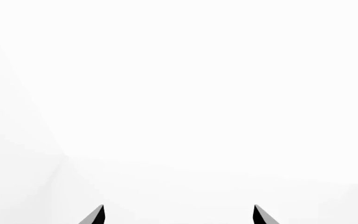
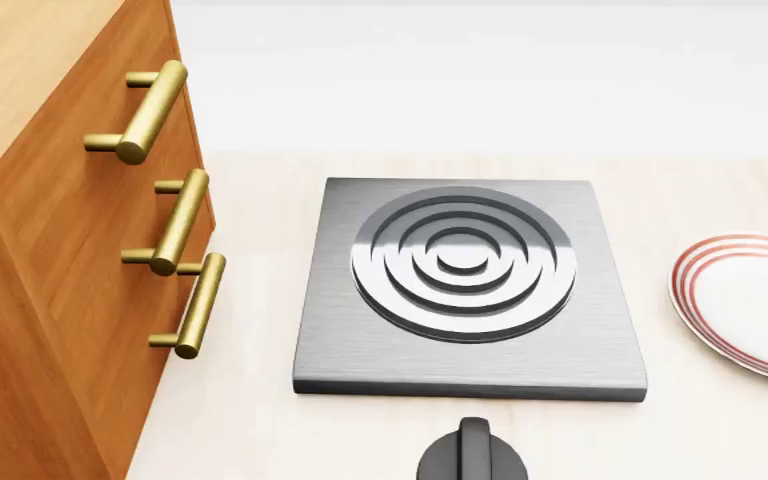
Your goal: Put the bowl on the stove.
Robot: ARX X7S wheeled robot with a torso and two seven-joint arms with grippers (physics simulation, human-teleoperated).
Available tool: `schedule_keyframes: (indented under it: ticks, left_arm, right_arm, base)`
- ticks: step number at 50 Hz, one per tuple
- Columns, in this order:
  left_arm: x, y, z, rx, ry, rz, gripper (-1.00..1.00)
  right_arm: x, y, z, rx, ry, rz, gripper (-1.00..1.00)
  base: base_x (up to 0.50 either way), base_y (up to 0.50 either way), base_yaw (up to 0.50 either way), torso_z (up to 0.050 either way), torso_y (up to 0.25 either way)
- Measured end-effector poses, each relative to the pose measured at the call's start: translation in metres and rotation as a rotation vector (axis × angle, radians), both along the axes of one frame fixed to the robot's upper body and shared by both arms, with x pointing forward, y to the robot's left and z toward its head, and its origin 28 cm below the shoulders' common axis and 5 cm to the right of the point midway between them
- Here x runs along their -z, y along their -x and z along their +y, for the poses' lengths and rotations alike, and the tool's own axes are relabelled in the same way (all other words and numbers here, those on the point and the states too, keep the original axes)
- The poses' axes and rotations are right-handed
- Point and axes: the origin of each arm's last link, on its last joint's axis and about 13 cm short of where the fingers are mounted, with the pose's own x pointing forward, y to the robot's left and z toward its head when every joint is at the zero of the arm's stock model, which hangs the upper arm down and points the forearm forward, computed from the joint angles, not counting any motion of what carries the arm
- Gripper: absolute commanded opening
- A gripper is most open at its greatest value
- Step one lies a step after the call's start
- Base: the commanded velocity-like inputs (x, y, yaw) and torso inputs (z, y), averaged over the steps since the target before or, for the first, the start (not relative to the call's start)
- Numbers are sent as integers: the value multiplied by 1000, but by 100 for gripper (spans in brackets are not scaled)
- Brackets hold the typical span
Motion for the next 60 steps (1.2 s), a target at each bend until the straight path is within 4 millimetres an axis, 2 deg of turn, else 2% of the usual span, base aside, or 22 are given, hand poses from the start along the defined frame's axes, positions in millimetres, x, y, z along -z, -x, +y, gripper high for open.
schedule_keyframes:
  ticks: [14,33,34,47,60]
  left_arm:
    - [0,-1,0,0,-4,1,100]
    - [1,-1,0,1,-4,4,100]
    - [1,-1,-1,1,-4,4,100]
    - [1,-1,-1,1,-3,4,100]
    - [2,-2,0,0,-1,6,100]
  right_arm:
    - [11,0,-5,56,7,26,100]
    - [15,2,-7,70,35,30,100]
    - [16,3,-7,68,37,30,-100]
    - [13,4,-4,45,37,-6,-100]
    - [-5,-8,2,-37,70,-48,-100]
  base:
    - [0,0,0,0,0]
    - [0,0,0,0,0]
    - [0,0,0,0,0]
    - [0,0,0,0,0]
    - [0,0,0,0,0]
